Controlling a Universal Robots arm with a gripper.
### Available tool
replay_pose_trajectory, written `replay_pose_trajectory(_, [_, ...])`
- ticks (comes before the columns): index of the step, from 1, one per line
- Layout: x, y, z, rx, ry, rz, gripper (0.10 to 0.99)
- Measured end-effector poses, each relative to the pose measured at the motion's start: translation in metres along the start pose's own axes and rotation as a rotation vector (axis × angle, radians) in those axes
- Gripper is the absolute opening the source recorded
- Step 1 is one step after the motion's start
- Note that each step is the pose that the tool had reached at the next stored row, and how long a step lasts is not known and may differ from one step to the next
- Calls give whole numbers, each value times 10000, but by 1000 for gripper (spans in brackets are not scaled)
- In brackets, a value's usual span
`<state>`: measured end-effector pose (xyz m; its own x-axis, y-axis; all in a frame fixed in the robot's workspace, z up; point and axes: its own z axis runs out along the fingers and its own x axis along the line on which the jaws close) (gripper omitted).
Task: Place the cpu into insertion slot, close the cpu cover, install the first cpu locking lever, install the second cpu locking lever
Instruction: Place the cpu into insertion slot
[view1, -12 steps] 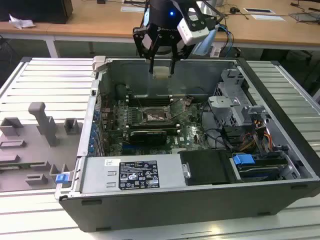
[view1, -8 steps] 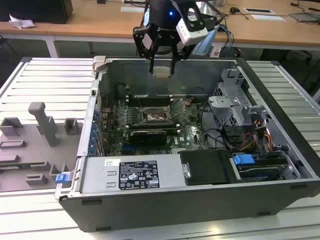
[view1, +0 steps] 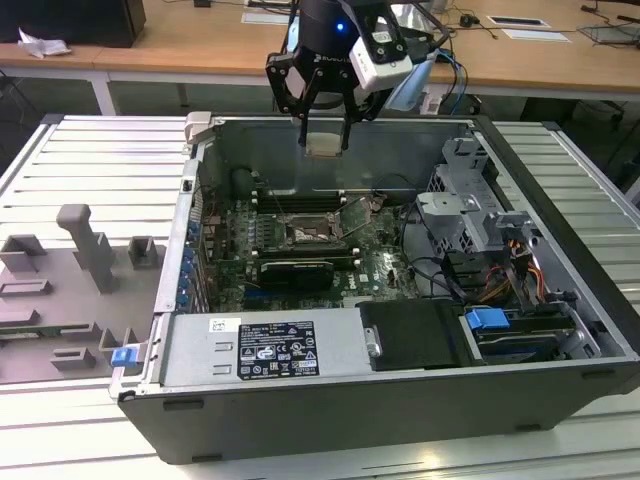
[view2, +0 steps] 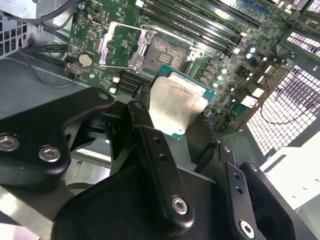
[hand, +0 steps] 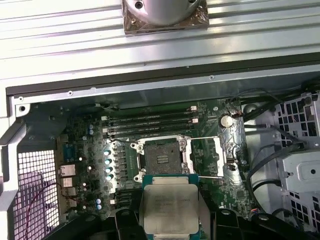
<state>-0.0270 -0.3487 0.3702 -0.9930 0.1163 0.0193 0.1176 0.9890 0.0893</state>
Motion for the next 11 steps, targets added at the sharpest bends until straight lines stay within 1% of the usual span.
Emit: replay_pose_trajectory(11, [0, 0, 0, -8, -38, 424, 529])
